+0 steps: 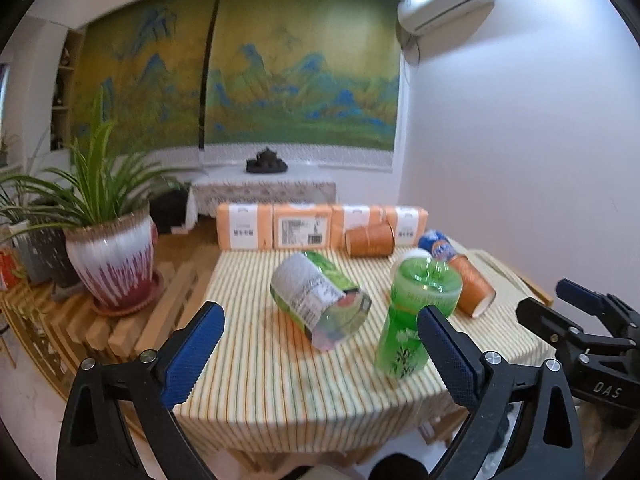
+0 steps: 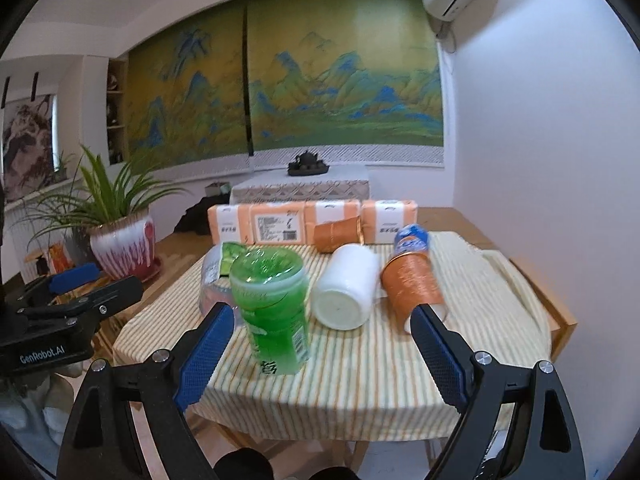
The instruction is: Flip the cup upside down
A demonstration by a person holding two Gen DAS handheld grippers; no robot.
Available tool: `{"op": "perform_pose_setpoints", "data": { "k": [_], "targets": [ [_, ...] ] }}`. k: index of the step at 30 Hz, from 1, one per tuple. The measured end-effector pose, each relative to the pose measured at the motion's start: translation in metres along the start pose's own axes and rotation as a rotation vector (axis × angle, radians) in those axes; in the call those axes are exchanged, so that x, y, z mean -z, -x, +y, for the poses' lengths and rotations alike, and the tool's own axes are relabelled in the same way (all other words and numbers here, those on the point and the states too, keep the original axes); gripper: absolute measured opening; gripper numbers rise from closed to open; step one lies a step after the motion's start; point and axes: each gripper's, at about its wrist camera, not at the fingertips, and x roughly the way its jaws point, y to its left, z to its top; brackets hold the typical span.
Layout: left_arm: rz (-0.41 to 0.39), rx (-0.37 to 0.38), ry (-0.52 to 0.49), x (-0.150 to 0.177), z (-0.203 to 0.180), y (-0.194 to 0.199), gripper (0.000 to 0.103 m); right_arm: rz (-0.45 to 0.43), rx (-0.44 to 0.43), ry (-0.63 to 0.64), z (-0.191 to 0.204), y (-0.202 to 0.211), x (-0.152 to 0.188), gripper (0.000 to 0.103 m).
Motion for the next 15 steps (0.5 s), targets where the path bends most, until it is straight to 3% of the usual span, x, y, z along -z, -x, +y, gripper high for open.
{"op": "perform_pose_setpoints", "data": {
  "k": [7,15],
  "targets": [
    [-0.078,-0.072,-0.022,0.000,-0.009,0.017,0.102,-0.031,0.041,-0.024,-0.007,0.011,-0.002,0.088],
    [-0.079,-0.077,-0.026,0.000,-0.012,0.021,0.102,-0.056,0.054,-0.049,-0.010,0.017,-0.001,0.091]
  ]
}}
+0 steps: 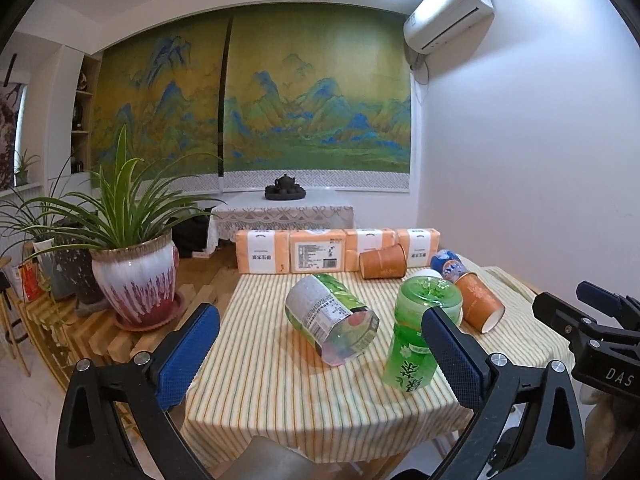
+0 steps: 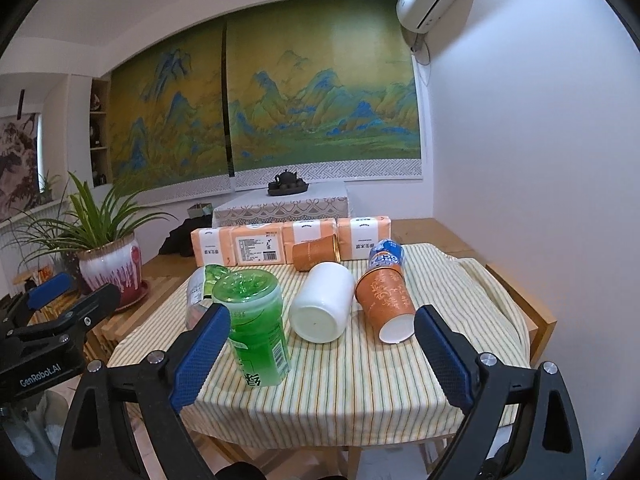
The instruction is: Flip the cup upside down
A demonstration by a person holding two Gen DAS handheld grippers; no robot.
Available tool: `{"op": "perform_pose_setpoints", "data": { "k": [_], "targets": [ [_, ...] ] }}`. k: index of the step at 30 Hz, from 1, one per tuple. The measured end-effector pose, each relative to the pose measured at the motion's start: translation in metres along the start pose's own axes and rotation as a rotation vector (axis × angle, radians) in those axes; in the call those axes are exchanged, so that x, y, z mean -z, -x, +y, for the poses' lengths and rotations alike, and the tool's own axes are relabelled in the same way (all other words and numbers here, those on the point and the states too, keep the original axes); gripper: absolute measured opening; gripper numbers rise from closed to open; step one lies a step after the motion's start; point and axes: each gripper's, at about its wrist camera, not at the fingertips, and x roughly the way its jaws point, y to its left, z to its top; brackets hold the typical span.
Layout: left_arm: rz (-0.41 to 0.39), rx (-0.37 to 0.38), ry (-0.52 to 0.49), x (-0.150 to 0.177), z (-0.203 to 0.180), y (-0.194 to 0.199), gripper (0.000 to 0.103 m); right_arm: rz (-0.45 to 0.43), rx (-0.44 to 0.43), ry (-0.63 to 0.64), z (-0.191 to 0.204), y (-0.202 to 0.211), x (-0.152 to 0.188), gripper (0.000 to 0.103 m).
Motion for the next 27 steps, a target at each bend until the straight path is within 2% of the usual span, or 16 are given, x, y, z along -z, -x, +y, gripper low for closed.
{"op": "perform_pose_setpoints", "data": {
  "k": [27],
  "targets": [
    [0.006,-0.010,0.020,-0.0007,0.0044,-0.0001,0.102,0.002,-0.004,-0.005,0.0041,-0.0021,0.0002,0.092]
  ]
}}
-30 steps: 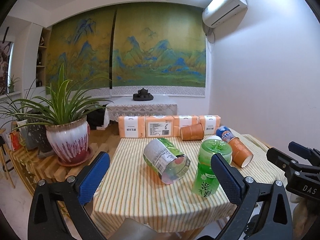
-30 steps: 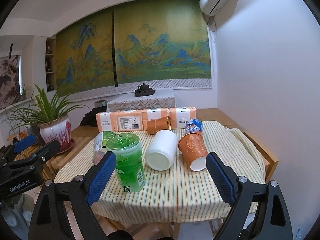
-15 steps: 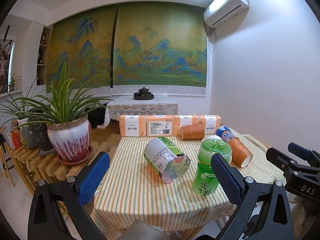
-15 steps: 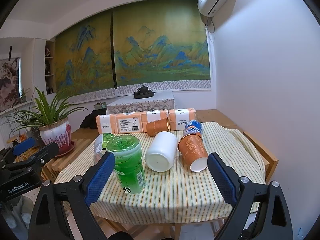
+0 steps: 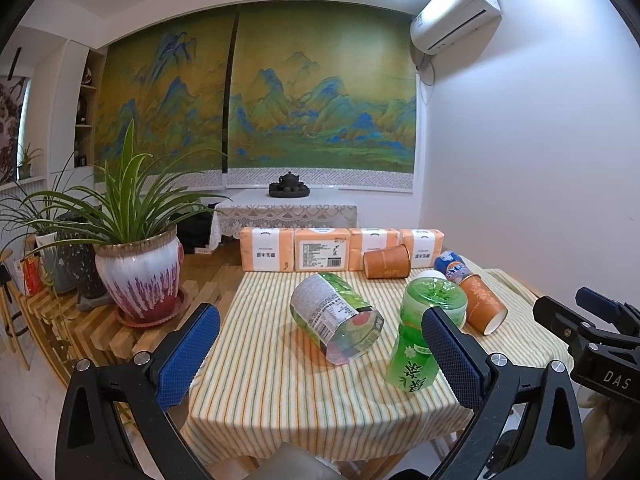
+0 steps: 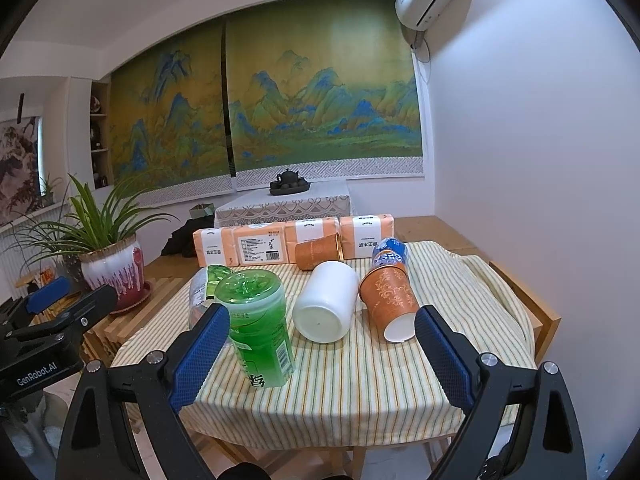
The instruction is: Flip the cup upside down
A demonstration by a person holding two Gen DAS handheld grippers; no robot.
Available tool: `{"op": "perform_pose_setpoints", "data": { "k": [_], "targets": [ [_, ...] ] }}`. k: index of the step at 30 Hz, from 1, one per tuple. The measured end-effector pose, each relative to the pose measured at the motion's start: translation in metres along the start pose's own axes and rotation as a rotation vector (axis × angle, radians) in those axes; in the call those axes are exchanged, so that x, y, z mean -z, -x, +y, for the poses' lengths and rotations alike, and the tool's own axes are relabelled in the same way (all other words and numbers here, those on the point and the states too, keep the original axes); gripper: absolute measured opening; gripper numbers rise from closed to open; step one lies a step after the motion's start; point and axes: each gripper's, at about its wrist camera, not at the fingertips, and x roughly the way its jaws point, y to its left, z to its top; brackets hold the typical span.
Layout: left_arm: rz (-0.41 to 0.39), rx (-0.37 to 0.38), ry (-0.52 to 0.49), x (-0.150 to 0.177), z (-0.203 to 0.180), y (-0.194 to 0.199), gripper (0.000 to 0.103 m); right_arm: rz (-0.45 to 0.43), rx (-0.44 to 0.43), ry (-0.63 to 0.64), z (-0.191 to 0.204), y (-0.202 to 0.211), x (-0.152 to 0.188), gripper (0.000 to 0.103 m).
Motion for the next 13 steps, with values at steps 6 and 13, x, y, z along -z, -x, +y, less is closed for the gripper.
{"op": "perform_pose_setpoints", "data": {
  "k": [6,13],
  "targets": [
    [-0.001,-0.001,-0.002,-0.0002,-0.0001,-0.0003,0.102,0.002,-0.001,0.000,0.0000,-0.0006,0.0000,0.092],
    [-0.014,-0.007,-0.014,-0.0016,-0.0006,0.0003,0.102,0.006,0.001,-0.005,0.0000,-0.0017,0.0012,0.092]
  ]
}}
